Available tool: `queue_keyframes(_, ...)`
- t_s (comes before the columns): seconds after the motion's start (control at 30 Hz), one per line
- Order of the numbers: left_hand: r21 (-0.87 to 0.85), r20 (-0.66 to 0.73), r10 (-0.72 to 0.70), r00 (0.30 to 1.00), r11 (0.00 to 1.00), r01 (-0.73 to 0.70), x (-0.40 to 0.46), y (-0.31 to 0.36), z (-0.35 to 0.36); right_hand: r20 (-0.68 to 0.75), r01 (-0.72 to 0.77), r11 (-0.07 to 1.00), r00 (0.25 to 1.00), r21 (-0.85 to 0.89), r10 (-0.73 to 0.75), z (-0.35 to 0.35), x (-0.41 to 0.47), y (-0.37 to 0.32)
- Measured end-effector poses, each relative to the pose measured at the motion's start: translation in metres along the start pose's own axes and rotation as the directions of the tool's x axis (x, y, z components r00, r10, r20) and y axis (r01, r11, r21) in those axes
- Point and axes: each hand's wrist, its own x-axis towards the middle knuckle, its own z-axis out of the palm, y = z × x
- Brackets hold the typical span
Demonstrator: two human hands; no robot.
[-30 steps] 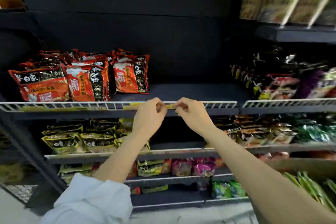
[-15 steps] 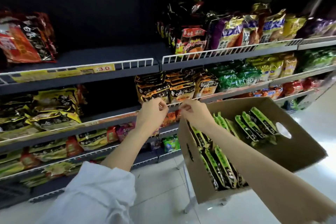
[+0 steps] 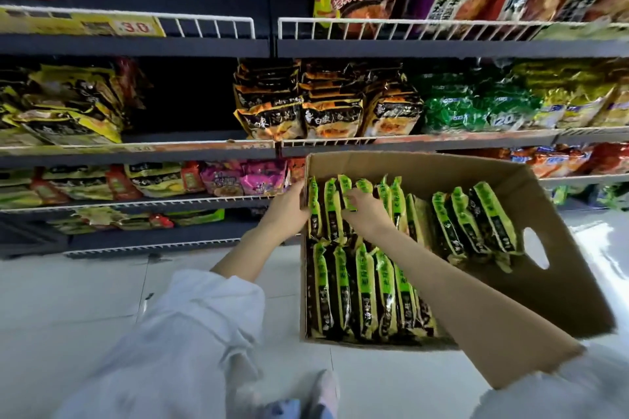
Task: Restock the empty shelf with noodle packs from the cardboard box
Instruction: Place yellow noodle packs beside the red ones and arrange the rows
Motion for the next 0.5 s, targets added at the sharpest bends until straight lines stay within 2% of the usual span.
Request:
queue_keyframes(0.13, -0.033, 0.072, -0.056, 0.996, 0.998, 0.058, 0.005, -0.006, -0.005, 0.058, -0.063, 0.996, 0.996, -0.070, 0.067, 0.028, 0.027, -0.011)
queue_keyframes(0.3, -0.031, 0.084, -0.114, 0.990, 0.993, 0.117, 0.003, -0.007, -0.003, 0.058, -0.167, 0.934, 0.979, -0.317, 0.195, 0.055, 0.047, -0.030)
queue_keyframes(0.5, -0.033, 0.078, -0.125, 0.989, 0.991, 0.128, 0.003, -0.009, -0.004, 0.069, -0.172, 0.911, 0.975, -0.375, 0.212, 0.071, 0.057, -0.027)
